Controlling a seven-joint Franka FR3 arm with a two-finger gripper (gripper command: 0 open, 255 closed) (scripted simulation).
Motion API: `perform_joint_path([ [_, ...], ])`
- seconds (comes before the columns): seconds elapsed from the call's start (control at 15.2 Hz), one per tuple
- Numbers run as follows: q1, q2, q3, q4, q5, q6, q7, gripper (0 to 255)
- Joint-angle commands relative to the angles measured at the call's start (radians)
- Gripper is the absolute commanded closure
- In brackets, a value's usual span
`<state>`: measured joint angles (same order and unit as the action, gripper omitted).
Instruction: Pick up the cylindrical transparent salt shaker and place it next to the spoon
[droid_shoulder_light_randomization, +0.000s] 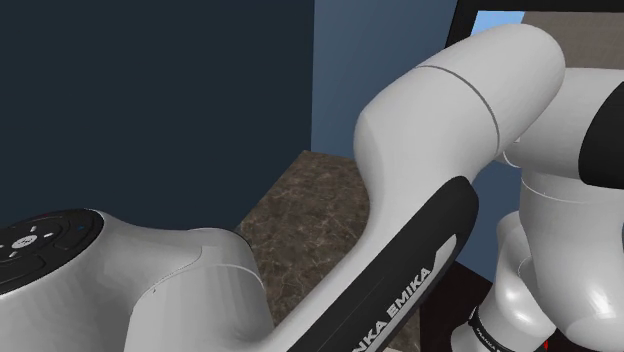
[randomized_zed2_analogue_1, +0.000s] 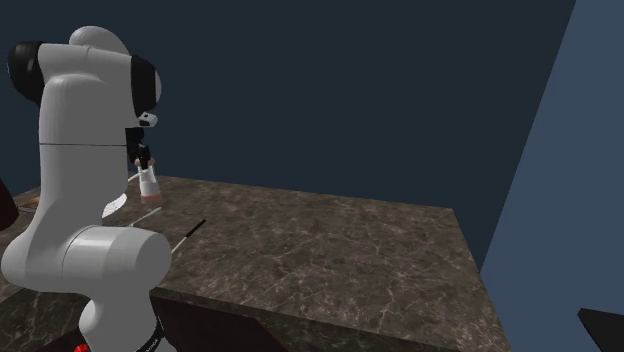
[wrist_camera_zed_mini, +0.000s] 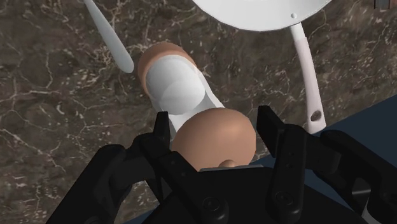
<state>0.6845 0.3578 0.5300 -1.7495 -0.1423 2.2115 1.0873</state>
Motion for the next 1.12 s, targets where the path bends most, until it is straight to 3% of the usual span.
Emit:
perform_joint_path([
  [0.0,0.0,0.0,0.0,0.0,0.0,0.0,0.0,0],
  [0.33,0.0,0.0,0.0,0.0,0.0,0.0,0.0,0],
  [0.59,-0.021,-0.066,0.015,0.042,0.041,-0.1,-0.025,0],
  [1.06,-0.021,-0.066,0.015,0.042,0.041,-0.1,-0.026,0],
])
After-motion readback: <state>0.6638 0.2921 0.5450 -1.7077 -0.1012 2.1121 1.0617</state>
